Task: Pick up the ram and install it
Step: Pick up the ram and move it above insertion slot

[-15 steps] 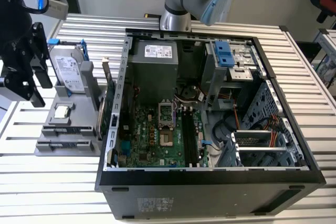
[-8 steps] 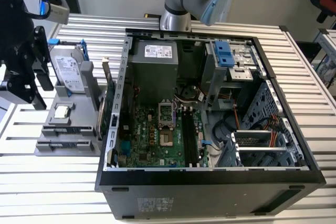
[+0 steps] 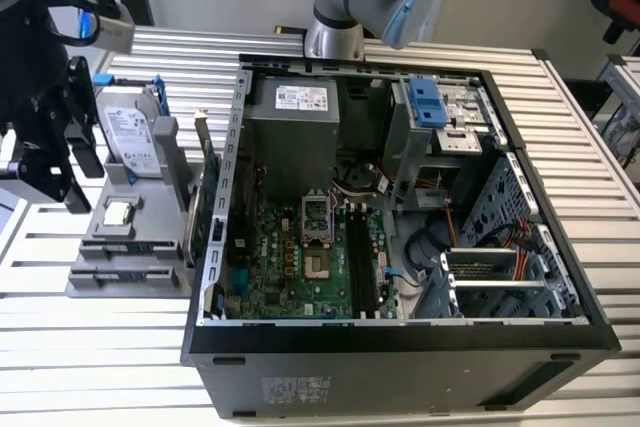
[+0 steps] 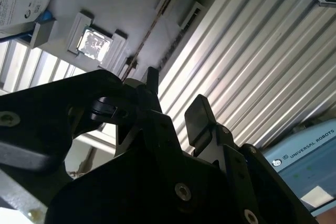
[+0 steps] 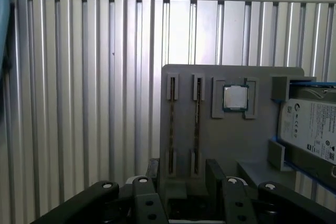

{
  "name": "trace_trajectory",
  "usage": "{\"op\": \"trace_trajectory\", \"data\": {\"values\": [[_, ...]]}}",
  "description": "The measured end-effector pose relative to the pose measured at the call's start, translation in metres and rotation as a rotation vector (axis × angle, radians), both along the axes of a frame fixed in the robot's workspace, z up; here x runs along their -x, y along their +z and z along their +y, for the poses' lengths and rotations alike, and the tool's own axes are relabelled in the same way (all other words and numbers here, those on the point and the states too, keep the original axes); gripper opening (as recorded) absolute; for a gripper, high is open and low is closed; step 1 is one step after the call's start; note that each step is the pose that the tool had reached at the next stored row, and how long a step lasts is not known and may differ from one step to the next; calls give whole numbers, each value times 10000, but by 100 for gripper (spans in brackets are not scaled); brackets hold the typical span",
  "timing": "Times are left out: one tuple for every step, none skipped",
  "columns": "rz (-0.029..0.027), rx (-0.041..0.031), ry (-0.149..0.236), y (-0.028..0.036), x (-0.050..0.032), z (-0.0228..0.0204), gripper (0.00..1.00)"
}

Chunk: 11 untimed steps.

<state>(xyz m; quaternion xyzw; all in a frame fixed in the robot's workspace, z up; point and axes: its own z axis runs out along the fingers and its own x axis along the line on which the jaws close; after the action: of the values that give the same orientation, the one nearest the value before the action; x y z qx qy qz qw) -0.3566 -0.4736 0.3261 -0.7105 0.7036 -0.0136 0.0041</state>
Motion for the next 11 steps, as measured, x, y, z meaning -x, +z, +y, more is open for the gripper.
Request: {"op": "trace_trajectory", "data": {"values": [[0,0,0,-8,0,0,100],[1,1,0,-9,0,0,100],[2,1,0,-9,0,0,100],[2,2,0,-9,0,0,100],[2,1,0,-9,0,0,100],[2,1,0,-10,0,0,100],[1,1,0,-11,0,0,100],[-1,-2,0,-16,0,0,100],[-3,-3,0,-22,0,0,100],[-1,-1,0,-28,0,0,100],[0,0,0,-35,0,0,100]]}}
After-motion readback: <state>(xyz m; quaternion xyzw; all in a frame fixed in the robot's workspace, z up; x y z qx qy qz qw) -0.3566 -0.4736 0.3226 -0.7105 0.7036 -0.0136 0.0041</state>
